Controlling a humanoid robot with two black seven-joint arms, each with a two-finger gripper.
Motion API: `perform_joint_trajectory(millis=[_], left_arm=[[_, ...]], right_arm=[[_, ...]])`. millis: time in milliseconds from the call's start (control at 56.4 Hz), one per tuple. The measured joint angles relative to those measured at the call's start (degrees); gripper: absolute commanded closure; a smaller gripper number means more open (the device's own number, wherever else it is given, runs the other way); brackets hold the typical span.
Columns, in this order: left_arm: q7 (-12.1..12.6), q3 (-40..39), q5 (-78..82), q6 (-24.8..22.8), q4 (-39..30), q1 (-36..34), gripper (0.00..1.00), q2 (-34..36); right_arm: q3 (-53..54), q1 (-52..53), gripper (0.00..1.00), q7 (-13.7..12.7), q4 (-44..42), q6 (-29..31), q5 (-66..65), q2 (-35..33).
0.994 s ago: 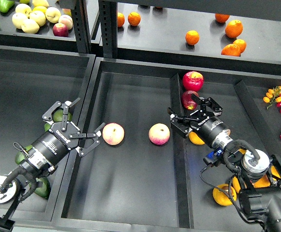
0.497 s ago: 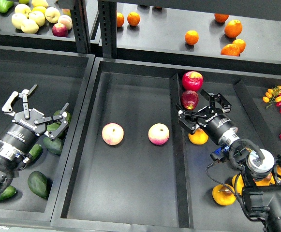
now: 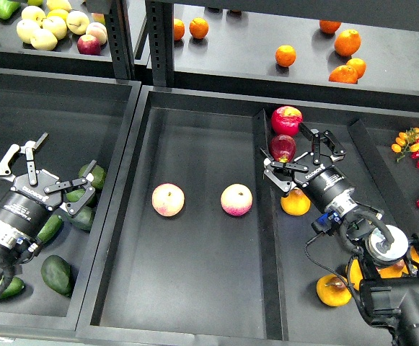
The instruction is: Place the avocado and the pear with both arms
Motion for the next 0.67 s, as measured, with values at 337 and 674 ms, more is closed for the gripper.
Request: perform_joint_trajectory(millis=[337, 674], left_arm=[[-3.3, 1.0, 0.1, 0.0, -0.6, -0.3, 0.01, 0.0], [-5.1, 1.0, 0.1, 0.0, -0.7, -0.3, 0.01, 0.0]], right_arm=[[0.8, -2.6, 0.00, 2.9, 2.2, -0.3, 0.0, 0.0], [0.9, -5.9, 0.00, 12.3, 6.0, 0.0, -0.2, 0.0]])
